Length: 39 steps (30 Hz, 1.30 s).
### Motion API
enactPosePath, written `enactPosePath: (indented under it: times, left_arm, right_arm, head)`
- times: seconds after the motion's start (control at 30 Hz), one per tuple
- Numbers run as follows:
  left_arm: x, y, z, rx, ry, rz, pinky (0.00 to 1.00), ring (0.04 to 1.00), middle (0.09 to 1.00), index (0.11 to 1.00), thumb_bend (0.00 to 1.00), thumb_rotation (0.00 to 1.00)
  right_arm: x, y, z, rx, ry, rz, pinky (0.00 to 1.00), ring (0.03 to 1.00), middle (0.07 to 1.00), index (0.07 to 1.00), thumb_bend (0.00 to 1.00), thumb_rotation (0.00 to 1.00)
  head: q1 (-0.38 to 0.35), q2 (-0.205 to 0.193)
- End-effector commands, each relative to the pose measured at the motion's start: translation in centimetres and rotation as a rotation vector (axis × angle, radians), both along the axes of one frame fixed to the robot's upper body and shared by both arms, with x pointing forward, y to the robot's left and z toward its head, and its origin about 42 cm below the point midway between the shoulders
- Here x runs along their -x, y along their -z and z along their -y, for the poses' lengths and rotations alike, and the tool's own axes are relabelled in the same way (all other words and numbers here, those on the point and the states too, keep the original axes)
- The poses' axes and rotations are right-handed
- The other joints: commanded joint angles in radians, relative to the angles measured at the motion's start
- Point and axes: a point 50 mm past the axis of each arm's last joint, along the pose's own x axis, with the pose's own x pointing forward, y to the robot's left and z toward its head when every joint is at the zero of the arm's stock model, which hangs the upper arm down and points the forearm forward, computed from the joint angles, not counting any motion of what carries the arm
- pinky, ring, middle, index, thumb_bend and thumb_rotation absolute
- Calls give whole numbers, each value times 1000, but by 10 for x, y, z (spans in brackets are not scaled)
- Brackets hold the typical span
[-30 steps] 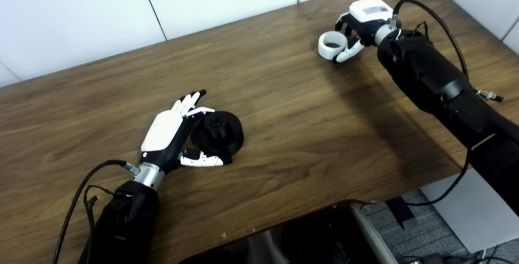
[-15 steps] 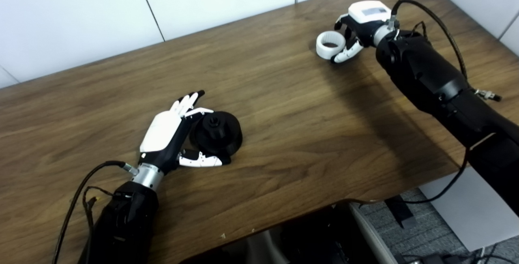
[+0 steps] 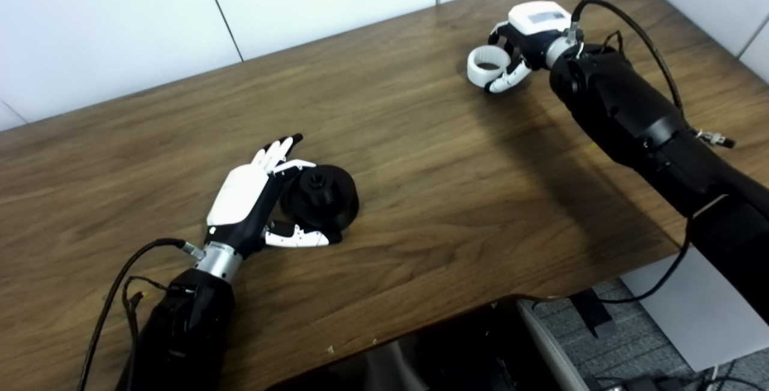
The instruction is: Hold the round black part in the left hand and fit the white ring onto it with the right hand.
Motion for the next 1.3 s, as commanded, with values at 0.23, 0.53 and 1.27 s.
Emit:
enactPosePath:
  times: [0.23, 0.53, 1.27]
  left_arm:
    - [2, 8, -1, -63, 8, -18, 1000, 1000, 1000, 672, 1000, 426]
    - [2, 6, -1, -64, 10, -15, 1000, 1000, 1000, 671, 1000, 442]
    - [2, 5, -1, -64, 10, -13, 1000, 1000, 1000, 672, 1000, 432]
  right_arm:
    - [-9, -16, -18, 0, -55, 37, 948, 787, 691, 798, 892, 437]
    - [-9, -13, -18, -4, -56, 43, 966, 787, 681, 757, 835, 376]
    - [-9, -7, -15, -14, -78, 120, 1000, 733, 571, 660, 753, 209]
  head:
    - [6, 4]
    - [14, 8]
    - [18, 10]
